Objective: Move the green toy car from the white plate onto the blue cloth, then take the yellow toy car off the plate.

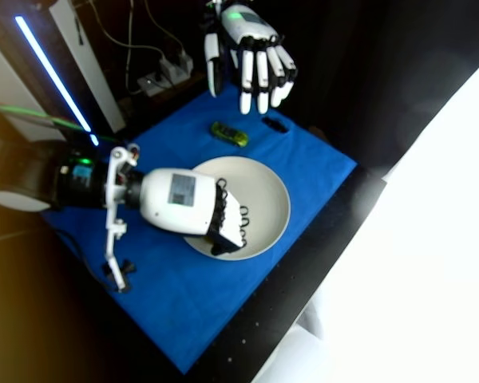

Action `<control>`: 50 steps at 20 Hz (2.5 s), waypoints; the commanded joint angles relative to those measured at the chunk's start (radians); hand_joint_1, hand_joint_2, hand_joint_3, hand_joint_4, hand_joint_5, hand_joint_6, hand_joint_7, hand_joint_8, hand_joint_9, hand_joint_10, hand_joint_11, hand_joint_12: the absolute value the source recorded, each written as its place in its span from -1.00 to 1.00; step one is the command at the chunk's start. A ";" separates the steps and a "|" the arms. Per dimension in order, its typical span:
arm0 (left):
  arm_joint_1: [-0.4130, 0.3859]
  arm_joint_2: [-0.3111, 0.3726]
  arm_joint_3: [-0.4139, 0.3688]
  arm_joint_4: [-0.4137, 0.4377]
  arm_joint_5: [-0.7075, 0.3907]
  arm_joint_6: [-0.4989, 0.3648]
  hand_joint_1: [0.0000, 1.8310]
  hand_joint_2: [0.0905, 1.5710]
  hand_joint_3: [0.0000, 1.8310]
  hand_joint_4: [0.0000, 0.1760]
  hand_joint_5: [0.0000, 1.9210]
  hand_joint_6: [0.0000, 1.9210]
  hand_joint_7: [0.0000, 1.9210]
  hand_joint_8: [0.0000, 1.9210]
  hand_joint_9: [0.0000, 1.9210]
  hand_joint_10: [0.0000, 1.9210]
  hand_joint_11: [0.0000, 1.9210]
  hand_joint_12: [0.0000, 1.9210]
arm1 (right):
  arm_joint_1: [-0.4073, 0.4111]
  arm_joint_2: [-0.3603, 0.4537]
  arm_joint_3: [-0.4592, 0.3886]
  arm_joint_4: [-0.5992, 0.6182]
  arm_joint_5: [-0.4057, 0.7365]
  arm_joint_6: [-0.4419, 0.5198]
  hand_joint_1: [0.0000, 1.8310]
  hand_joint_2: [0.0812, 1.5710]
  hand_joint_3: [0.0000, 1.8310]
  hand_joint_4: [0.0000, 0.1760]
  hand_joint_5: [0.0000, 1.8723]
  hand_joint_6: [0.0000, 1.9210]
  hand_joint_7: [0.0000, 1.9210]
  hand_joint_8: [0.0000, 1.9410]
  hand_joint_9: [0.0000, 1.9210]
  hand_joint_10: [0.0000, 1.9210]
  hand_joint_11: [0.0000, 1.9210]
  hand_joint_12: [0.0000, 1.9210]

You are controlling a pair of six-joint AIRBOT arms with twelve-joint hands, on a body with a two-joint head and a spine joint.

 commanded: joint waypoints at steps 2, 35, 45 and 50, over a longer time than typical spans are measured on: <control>-0.007 0.000 0.002 0.022 -0.125 -0.006 -0.30 0.43 -1.00 0.15 -0.12 -1.00 -0.37 -0.77 -0.78 -0.16 -1.00 0.40 | 0.026 0.027 -0.024 -0.005 0.156 -0.003 0.33 0.47 -1.00 -1.00 -0.10 0.16 -0.08 0.34 -0.15 0.36 -0.24 0.76; 0.043 0.024 -0.027 -0.022 -0.178 -0.007 -0.37 0.42 -1.00 0.41 -0.11 -0.97 -0.32 -0.74 -0.71 -0.28 -1.00 0.39 | -0.324 0.458 -0.542 -0.207 0.430 0.075 0.36 0.13 -1.00 -1.00 -0.08 -0.45 -0.09 -0.33 -0.24 -0.06 -0.47 0.54; 0.052 0.033 -0.032 -0.027 -0.212 -0.011 -0.37 0.43 -1.00 0.35 -0.11 -0.99 -0.35 -0.71 -0.76 -0.14 -1.00 0.42 | -0.327 0.505 -0.559 -0.147 0.546 0.075 -0.08 0.08 -0.98 -1.00 -0.53 -0.55 -0.60 -0.23 -0.74 0.23 -0.89 0.84; 0.056 0.071 -0.019 -0.010 -0.298 -0.063 -0.30 0.46 -1.00 -0.36 -0.24 -1.00 -0.32 -0.94 -0.53 -0.56 -0.96 0.53 | -0.348 0.551 -0.565 -0.040 0.857 0.075 0.05 0.20 -0.95 -1.00 -0.63 -0.07 -0.54 -0.07 -0.70 0.19 -1.00 0.80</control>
